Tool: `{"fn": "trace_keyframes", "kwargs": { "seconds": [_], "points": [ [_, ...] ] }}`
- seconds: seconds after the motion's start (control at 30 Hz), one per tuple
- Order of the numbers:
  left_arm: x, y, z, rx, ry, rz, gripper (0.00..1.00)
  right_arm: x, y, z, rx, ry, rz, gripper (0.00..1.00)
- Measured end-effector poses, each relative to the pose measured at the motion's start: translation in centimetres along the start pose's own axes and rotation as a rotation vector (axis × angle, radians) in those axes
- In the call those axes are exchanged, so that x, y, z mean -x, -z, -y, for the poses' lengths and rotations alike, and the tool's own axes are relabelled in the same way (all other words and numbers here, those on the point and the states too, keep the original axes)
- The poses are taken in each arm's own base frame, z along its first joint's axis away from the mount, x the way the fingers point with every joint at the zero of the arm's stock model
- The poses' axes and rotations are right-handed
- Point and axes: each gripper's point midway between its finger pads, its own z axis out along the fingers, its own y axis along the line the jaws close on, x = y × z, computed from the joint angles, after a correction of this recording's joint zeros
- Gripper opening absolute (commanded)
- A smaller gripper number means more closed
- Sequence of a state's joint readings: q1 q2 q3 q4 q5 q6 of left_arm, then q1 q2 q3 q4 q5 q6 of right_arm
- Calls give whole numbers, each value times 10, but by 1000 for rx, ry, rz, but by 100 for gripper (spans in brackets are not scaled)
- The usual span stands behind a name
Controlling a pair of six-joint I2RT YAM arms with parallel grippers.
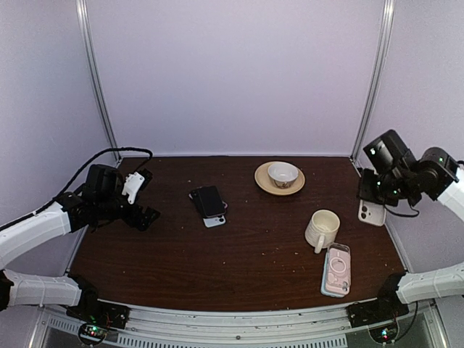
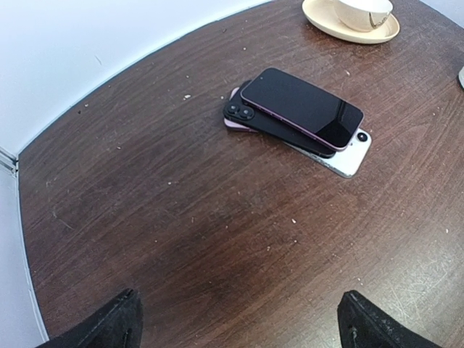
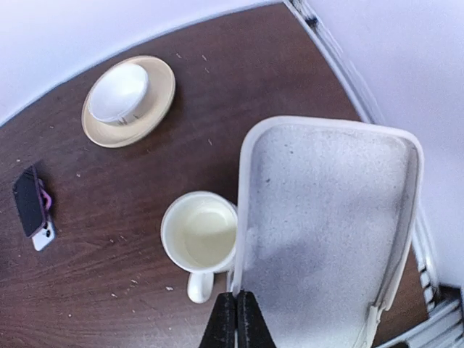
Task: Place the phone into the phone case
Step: Pick up the phone case from the phone case, then place the phone case at the center of the board.
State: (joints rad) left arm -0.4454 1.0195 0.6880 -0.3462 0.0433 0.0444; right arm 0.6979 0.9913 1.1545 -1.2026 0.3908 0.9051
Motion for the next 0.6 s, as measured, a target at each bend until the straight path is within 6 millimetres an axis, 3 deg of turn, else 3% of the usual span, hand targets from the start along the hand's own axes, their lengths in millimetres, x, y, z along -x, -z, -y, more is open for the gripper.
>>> {"fn": "trace_keyframes", "kwargs": {
  "seconds": [0.07, 0.1, 0.17, 0.27, 0.33, 0.4, 0.47, 0.6],
  "points": [
    [-2, -3, 1, -6, 2, -11, 98, 40, 15, -23, 36, 68, 82, 0],
    [-3, -4, 1, -6, 2, -18, 98, 60, 19, -45, 68, 123, 117, 0],
    [-6, -7, 0, -4, 3, -31, 97, 81, 14, -88, 128, 243, 144, 0],
    [-7, -8, -1, 2, 2, -35, 97, 78, -7, -160, 248, 473, 117, 0],
    [-7, -8, -1, 7, 2, -35, 98, 45, -27, -214, 343, 705, 69, 0],
    [-6, -8, -3, 15, 1, -36, 98, -2, -39, -248, 418, 925, 17, 0],
    [-7, -8, -5, 26, 0, -38, 97, -55, -45, -272, 487, 1146, -36, 0],
    [-9, -9, -7, 42, -6, -50, 98, -142, -44, -289, 612, 1461, -136, 0]
  ]
}}
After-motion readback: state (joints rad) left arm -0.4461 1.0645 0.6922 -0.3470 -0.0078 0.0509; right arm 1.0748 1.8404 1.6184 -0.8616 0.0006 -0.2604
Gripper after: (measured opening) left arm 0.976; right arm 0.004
